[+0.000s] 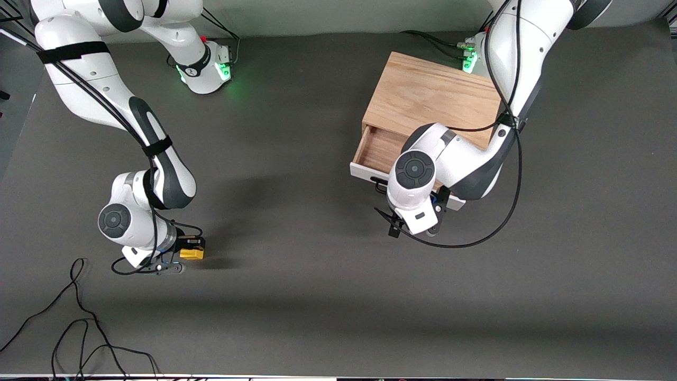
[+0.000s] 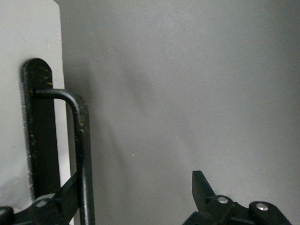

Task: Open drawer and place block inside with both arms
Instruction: 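Pull the drawer open with the left gripper while the right gripper lifts the cube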

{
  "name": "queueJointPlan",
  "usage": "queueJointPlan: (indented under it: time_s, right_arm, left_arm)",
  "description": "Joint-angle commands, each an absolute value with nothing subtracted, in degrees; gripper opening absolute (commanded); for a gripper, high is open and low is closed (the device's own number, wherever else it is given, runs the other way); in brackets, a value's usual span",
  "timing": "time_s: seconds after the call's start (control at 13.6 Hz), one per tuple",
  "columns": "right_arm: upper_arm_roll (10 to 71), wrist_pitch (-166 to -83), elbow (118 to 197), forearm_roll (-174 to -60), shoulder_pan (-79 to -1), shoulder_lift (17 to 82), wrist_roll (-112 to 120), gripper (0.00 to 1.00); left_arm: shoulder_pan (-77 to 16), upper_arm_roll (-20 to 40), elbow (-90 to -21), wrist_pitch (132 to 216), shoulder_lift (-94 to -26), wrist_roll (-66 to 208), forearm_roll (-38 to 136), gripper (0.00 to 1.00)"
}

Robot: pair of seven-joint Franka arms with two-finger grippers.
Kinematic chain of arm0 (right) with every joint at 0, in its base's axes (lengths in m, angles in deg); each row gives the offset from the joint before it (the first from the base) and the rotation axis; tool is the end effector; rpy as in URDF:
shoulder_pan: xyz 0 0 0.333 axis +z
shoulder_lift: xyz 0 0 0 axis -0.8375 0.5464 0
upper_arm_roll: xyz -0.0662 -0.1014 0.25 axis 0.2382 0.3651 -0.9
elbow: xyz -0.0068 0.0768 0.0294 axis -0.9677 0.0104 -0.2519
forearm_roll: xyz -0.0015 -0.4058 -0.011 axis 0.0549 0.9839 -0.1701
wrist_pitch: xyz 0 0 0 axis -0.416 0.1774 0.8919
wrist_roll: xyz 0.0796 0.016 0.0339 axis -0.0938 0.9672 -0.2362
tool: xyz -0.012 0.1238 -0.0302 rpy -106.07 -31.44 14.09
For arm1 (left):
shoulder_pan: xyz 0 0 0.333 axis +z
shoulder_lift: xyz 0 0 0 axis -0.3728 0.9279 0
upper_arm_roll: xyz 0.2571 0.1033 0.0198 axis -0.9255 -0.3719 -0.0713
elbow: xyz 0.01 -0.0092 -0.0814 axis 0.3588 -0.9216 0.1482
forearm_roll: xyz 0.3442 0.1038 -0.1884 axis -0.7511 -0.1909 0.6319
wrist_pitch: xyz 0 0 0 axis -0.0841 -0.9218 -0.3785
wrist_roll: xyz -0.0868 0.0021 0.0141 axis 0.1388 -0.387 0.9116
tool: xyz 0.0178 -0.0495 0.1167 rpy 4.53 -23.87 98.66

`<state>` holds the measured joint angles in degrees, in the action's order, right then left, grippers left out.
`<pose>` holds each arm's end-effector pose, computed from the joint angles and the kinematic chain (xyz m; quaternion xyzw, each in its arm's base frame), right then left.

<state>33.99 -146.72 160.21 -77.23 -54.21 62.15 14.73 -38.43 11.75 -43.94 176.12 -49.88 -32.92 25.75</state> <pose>0.6420 0.0435 0.1375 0.9999 -0.0011 -0.0068 0.0080 0.5749 -0.3774 0.2426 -0.8228 -0.5680 -0.0003 0.0195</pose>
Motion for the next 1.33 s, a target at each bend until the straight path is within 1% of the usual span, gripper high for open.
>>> queueJointPlan:
  time_s: [0.0,0.15,0.29,0.37,0.44,0.66,0.81,0.88,1.03,1.25]
  right_arm:
    - [33.9,-146.7,159.0,-77.1,-54.4,61.9,15.3,0.48]
    - [33.8,-144.8,158.9,-77.1,-54.3,60.9,15.4,0.29]
    - [33.8,-138.5,156.5,-77.2,-54.4,59.7,15.0,0.12]
    - [33.6,-134.6,154.6,-77.5,-54.6,58.9,15.5,0.07]
    - [33.6,-130.4,152.5,-78.3,-54.6,57.4,15.8,0.04]
    - [33.5,-118.7,144.4,-79.6,-55.1,54.1,17.2,0.04]
    - [33.3,-108.1,135.3,-81.0,-54.9,53.9,20.0,0.04]
    - [33.0,-103.2,131.3,-82.4,-54.9,54.1,22.0,0.04]
    - [29.8,-97.4,126.4,-83.1,-54.9,53.9,27.2,0.04]
    - [21.7,-92.8,120.5,-82.8,-54.6,53.9,38.6,0.04]
  left_arm:
    - [-39.5,11.2,-39.6,183.2,-46.5,-33.6,23.8,1.0]
    - [-39.5,11.1,-38.7,183.9,-46.4,-33.6,23.8,1.0]
    - [-39.5,11.1,-36.9,183.9,-46.0,-33.6,23.7,1.0]
    - [-39.4,11.1,-36.1,184.1,-46.0,-33.6,23.6,1.0]
    - [-39.3,11.1,-35.1,184.2,-46.1,-33.6,22.9,1.0]
    - [-38.7,11.1,-31.4,181.5,-47.8,-31.7,17.9,1.0]
    - [-36.3,11.5,-29.1,176.3,-49.8,-26.3,18.0,1.0]
    - [-34.7,11.8,-28.5,172.5,-51.5,-22.3,19.2,1.0]
    - [-31.6,11.7,-28.6,165.9,-55.9,-10.7,24.8,1.0]
    - [-24.6,11.6,-28.8,155.8,-61.7,7.7,32.9,1.0]
